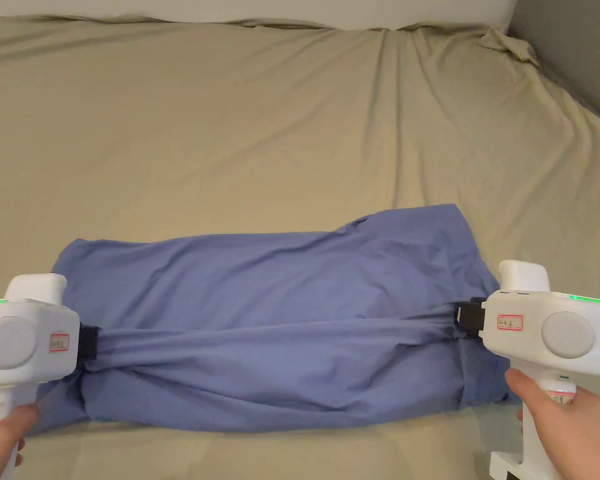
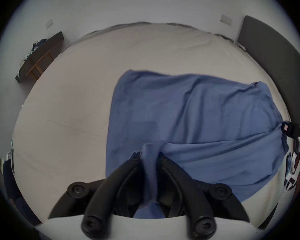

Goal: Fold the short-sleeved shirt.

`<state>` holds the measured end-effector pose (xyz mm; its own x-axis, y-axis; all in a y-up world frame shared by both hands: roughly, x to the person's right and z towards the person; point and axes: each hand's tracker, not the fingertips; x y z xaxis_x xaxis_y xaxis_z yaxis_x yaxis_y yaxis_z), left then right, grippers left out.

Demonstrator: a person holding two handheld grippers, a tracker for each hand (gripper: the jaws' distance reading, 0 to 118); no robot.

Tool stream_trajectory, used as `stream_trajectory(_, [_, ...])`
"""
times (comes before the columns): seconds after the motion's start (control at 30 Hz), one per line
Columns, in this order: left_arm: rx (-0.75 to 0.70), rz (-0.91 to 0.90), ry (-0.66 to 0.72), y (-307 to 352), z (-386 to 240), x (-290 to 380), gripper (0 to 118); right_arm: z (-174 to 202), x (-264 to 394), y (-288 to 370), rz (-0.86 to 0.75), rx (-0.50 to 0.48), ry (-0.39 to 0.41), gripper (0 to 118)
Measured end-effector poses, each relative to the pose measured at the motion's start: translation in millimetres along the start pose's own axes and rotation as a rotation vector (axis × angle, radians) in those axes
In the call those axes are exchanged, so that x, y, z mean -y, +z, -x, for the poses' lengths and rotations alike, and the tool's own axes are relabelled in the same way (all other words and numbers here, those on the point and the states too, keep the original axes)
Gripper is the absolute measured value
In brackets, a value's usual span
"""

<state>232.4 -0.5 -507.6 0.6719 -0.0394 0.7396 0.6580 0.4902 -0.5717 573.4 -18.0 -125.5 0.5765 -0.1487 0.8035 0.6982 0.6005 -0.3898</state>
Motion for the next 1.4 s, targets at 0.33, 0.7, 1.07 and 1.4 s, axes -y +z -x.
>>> stream_trajectory(0.33, [0.017,-0.119,0.037,50.6,13.0,40.2,103,16.0,19.4,57.0,-0.054,-0.038,0.115,116])
stream_trajectory(0.7, [0.118,-0.444,0.072,242.2,-4.4,191.4,0,22.4,152.3,237.8,-0.268,-0.134,0.171,2])
stream_trajectory(1.07, [0.033,-0.415,-0.042,215.1,-17.8,180.1,0,17.1,174.4,254.5,-0.254,-0.135,0.159,2])
stream_trajectory(1.4, [0.066,-0.199,0.021,34.2,37.8,106.6,99,43.3,155.0,202.0,-0.129,-0.149,0.199,2])
